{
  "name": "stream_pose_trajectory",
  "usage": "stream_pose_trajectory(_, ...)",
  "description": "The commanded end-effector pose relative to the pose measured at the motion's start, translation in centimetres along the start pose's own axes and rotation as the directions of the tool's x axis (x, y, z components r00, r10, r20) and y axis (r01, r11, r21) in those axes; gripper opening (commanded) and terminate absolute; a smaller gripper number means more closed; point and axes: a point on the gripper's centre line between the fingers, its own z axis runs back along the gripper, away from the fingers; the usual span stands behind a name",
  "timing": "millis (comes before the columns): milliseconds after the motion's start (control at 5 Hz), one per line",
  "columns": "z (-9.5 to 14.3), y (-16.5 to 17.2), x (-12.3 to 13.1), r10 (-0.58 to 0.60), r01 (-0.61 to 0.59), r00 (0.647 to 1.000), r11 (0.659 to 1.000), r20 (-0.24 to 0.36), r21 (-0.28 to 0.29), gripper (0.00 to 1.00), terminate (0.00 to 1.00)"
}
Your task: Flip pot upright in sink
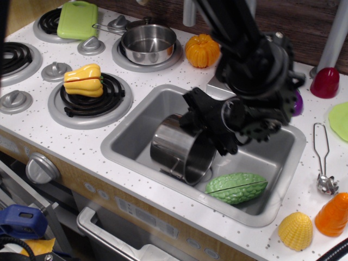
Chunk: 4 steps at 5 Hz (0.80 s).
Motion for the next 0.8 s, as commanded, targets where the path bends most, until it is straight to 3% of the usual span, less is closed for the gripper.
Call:
stream_pose_trajectory(0, -0.1, 2.0, 0.0, 0.02, -0.02, 1.0, 0.998, 0.004, -0.058, 0.0, 0.0)
stream_pose_trajectory(200, -0.3, 3.0, 0.0, 0.064, -0.063, 0.998, 0.987, 0.004, -0.146, 0.0, 0.0)
stream_pose_trajectory(600, -0.7, 3.0, 0.1, 0.182, -0.176, 0.983, 0.928, -0.013, -0.328, 0.0, 0.0)
